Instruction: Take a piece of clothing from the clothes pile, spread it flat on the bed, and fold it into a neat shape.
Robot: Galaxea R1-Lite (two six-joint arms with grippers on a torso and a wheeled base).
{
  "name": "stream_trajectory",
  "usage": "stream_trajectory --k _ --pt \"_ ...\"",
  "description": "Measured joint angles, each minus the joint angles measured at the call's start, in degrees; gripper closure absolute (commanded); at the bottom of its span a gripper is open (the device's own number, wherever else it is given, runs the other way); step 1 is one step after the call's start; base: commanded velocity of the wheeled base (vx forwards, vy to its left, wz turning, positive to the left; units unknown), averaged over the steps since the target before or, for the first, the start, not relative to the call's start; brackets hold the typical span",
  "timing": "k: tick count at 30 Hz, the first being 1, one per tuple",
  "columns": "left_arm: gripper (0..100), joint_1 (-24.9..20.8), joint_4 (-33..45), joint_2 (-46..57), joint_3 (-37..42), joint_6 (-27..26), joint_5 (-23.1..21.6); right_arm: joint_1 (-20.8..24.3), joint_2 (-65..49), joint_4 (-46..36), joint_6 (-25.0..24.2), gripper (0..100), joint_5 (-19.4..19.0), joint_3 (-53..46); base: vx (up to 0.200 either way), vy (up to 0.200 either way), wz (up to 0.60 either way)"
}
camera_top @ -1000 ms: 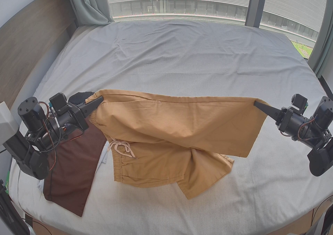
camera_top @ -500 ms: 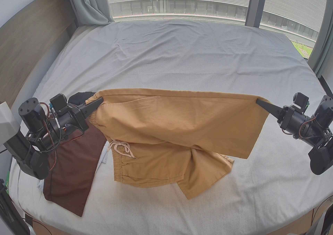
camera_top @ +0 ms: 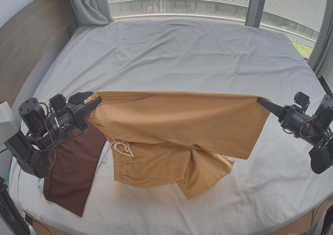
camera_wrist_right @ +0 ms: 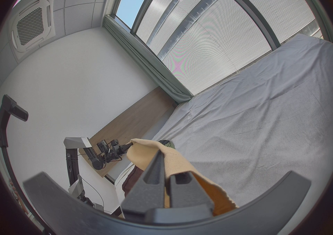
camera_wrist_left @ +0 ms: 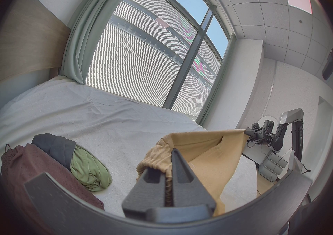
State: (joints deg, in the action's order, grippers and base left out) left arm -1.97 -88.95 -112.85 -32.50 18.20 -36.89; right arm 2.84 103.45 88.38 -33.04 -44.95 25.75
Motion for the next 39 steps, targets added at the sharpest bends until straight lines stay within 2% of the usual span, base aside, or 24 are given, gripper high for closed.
stream_trajectory --k 30,39 --pt "100 0.6 0.0 -0.5 -1.2 0.2 0.2 0.0 0.1 0.0 0.2 100 0.1 0.0 0.000 0.000 0.00" --pt "100 0.2 0.1 -0.8 -2.8 1.6 2.0 0.1 1.9 -0.1 0.4 100 0.4 3.3 0.000 0.000 0.00"
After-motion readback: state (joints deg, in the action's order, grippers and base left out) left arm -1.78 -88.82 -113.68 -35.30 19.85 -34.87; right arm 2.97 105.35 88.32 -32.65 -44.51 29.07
